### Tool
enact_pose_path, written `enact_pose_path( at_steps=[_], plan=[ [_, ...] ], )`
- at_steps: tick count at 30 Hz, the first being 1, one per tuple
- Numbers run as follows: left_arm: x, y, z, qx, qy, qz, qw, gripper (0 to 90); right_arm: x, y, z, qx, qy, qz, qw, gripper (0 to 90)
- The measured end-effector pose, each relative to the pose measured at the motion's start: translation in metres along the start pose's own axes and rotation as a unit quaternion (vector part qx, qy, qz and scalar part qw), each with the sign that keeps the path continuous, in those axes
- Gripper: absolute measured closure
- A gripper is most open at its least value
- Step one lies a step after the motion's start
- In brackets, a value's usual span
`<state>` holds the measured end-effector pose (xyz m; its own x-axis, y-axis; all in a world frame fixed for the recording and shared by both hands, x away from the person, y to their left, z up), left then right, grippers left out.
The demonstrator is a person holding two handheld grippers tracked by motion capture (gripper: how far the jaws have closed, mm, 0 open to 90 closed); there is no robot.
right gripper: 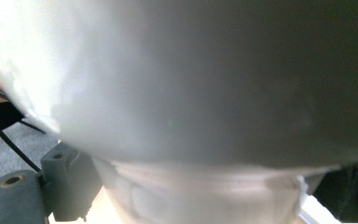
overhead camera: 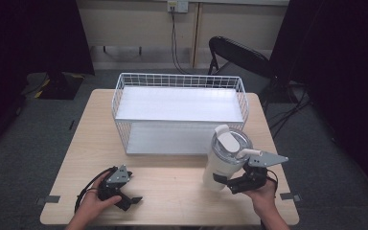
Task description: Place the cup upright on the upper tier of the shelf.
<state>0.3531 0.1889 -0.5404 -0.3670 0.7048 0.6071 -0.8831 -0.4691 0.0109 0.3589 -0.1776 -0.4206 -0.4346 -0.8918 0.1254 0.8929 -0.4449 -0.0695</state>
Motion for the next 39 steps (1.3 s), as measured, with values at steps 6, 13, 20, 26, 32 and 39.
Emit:
enact_pose_path(
  at_steps=[6,13,20,26,32,39],
  plan=[
    [0.0,0.0,0.0,0.0,0.0,0.0,1.0,0.0,-0.005,0.002,0.012,-0.002,0.0,0.002,1.0,10.1],
    [0.0,0.0,0.0,0.0,0.0,0.0,1.0,0.0,-0.012,0.005,0.033,-0.003,0.004,0.006,1.0,10.1],
    [0.0,0.0,0.0,0.0,0.0,0.0,1.0,0.0,-0.02,0.008,0.051,-0.006,0.0,0.009,0.9999,10.1],
    [0.0,0.0,0.0,0.0,0.0,0.0,1.0,0.0,-0.027,0.011,0.066,-0.005,-0.001,0.013,0.9999,10.2],
    [0.0,0.0,0.0,0.0,0.0,0.0,1.0,0.0,-0.031,0.014,0.079,-0.002,-0.001,0.014,0.9999,10.2],
    [0.0,0.0,0.0,0.0,0.0,0.0,1.0,0.0,-0.034,0.018,0.089,-0.009,-0.004,0.016,0.9998,10.2]
  ],
)
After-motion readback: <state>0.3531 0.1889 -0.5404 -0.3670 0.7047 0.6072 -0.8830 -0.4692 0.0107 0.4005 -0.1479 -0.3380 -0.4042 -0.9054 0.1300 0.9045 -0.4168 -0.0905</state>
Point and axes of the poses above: each handheld gripper's, and its own axes: x roughly backward along the jaws, z roughly out of its top, y roughly to its right, the point moved 5 cm from there along -x, roughly forward along the jaws, and after that the axes turned 7 degrees about y, right-handed, at the moved point
